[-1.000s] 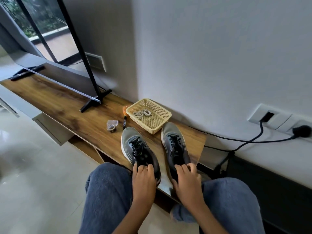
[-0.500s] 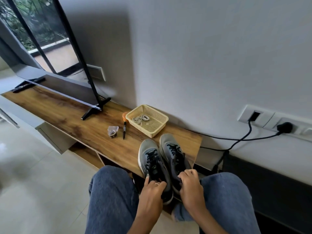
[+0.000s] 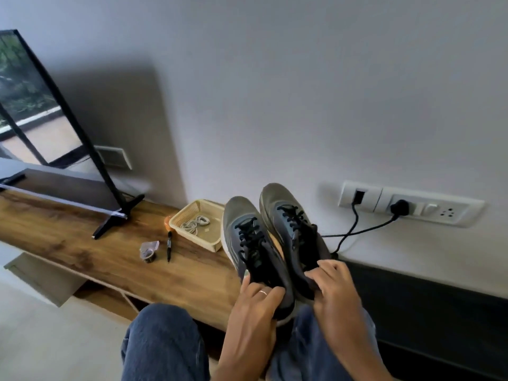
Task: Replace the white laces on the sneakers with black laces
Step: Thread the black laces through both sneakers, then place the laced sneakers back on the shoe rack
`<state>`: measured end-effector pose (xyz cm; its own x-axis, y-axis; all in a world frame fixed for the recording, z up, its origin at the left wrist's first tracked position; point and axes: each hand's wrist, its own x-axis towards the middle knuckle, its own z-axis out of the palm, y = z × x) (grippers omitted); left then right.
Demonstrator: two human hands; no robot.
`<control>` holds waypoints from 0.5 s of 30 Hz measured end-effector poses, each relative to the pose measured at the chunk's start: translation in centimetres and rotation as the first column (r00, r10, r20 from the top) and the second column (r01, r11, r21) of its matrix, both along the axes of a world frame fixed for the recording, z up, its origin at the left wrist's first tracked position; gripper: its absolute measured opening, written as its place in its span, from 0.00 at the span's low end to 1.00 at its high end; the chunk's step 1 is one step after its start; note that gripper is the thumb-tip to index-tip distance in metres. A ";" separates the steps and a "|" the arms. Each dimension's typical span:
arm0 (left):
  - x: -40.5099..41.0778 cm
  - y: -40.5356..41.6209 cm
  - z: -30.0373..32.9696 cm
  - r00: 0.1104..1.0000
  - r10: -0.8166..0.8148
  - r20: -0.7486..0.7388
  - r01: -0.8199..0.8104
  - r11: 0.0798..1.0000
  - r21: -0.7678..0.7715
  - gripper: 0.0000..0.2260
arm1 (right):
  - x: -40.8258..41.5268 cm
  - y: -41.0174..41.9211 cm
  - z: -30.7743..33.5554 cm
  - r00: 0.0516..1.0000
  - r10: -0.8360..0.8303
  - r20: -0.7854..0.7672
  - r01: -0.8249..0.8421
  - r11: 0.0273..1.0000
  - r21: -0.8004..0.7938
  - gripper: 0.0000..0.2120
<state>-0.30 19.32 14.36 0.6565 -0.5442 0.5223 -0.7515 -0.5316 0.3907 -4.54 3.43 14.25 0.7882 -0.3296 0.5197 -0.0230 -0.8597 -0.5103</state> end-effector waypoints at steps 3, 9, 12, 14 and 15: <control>0.3 -3.1 2.4 0.994 -0.075 0.076 0.078 0.996 -0.034 0.10 | -1.0 -2.5 2.7 0.994 -0.096 0.044 0.097 0.995 -0.016 0.23; -0.9 -10.1 4.1 0.960 -0.250 0.127 0.254 0.967 -0.015 0.08 | -4.7 -8.1 4.9 0.963 -0.251 0.094 0.258 0.964 -0.062 0.20; -2.7 -13.3 3.8 0.946 -0.288 0.151 0.292 0.957 -0.002 0.11 | -7.4 -11.1 3.5 0.929 -0.364 0.069 0.368 0.927 -0.072 0.21; -4.1 -15.4 2.9 0.931 -0.335 0.148 0.336 0.942 0.014 0.12 | -9.5 -12.9 2.1 0.901 -0.430 0.058 0.433 0.897 -0.085 0.22; -4.7 -16.2 2.3 0.927 -0.349 0.138 0.349 0.937 0.023 0.13 | -10.5 -13.5 1.4 0.886 -0.459 0.057 0.463 0.882 -0.091 0.22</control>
